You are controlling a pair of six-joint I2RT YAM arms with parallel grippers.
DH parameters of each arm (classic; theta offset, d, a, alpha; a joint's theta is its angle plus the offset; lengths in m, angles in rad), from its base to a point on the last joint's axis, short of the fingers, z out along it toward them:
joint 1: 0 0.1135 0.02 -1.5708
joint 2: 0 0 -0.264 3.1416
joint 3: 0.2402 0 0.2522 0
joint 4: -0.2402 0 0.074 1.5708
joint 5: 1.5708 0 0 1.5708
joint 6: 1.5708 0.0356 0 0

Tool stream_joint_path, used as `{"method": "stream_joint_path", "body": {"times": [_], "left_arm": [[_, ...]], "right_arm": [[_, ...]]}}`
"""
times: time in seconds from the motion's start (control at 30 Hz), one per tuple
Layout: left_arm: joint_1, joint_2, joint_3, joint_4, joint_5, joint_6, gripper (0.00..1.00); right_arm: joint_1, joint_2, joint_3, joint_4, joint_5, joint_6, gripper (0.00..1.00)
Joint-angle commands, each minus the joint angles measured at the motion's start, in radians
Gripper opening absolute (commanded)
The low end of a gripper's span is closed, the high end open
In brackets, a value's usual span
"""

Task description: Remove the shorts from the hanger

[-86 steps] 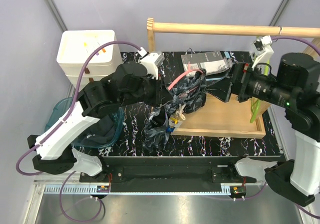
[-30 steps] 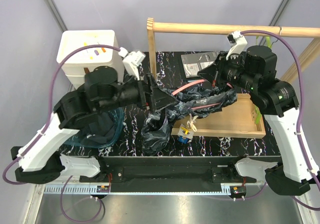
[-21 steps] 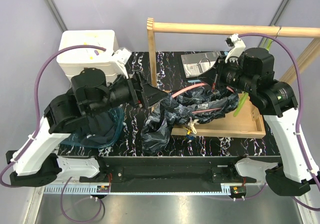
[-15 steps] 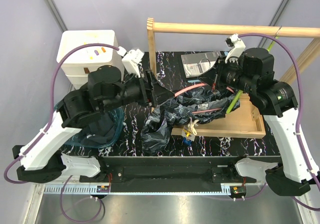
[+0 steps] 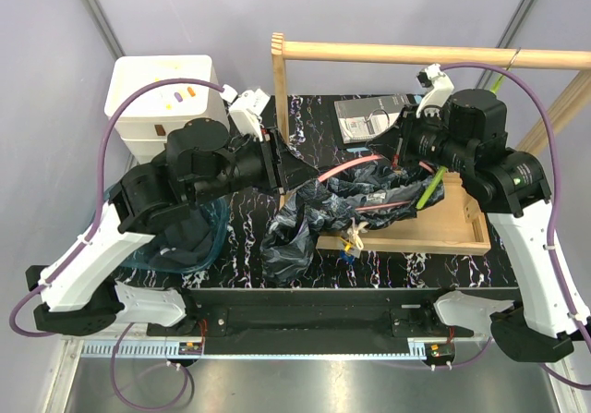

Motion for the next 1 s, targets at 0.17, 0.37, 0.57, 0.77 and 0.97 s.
{"method": "stream_joint_path", "body": {"times": [0.17,0.37,0.57,0.77,0.97], "left_arm": [[0.003,-0.005,-0.002,0.033,0.020,0.000,0.34],[0.003,0.015,0.005,0.025,0.026,0.000,0.34],[0.003,0.027,0.012,0.013,0.066,0.009,0.34],[0.003,0.006,0.009,-0.004,0.048,0.024,0.18],[0.003,-0.002,0.009,-0.005,0.046,0.033,0.00]], "right_arm": [[-0.003,-0.036,0.031,0.019,0.000,0.000,0.00],[-0.003,-0.025,0.047,0.022,-0.008,-0.005,0.00],[-0.004,-0.025,0.042,0.024,0.001,-0.007,0.00],[-0.003,-0.022,0.050,0.030,0.009,-0.003,0.00],[-0.003,-0.012,0.060,0.024,0.041,0.015,0.00]]}}
